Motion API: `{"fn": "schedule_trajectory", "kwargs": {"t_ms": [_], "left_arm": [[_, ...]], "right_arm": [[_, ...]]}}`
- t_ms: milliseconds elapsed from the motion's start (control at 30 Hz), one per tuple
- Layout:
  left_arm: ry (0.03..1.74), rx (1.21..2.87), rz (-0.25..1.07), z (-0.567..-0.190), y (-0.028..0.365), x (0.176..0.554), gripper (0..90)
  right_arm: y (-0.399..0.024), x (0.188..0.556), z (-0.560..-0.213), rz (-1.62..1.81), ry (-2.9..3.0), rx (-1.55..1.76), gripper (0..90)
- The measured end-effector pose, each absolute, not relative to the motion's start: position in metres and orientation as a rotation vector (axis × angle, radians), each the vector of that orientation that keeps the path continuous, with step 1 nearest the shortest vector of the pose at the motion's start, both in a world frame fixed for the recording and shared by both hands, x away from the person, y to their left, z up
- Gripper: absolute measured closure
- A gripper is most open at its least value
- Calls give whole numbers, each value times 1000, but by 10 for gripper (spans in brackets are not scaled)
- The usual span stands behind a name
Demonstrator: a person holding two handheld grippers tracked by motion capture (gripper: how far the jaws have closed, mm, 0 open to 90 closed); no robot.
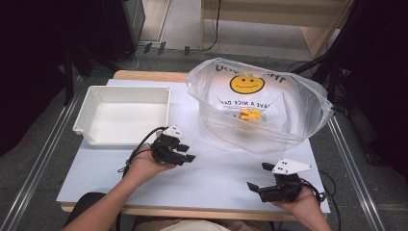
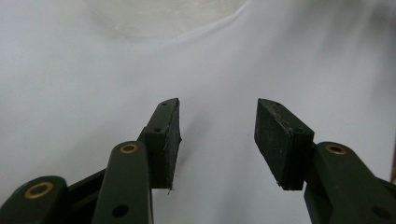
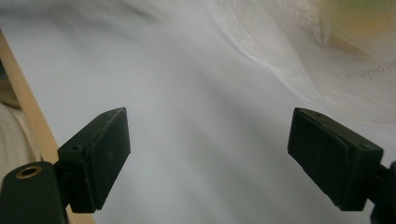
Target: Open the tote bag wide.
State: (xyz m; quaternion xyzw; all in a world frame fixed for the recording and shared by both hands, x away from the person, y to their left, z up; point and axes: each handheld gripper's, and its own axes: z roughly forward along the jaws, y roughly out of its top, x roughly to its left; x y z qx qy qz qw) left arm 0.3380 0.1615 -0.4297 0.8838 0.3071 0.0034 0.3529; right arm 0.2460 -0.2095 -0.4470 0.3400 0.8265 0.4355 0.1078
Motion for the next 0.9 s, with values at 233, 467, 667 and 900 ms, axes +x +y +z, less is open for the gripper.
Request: {"fn": "schedule_trajectory", "kwargs": {"t_ms": [233,467,667,900], "left_arm": [[784,2280,8,-427,161,335,540],[771,2288,4,-428,160,335,552],[771,2293,-8,-427,159,336,582],[772,2269,-30,-424,157,336,631]], "right_arm": [[-216,249,-448,1286,2435,1038,140],[-218,251,-446,1290,2478,1024,292],[-221,251,-443,1288,2467,1012,352],[-231,250,-439,1305,2443,1032,426]]}}
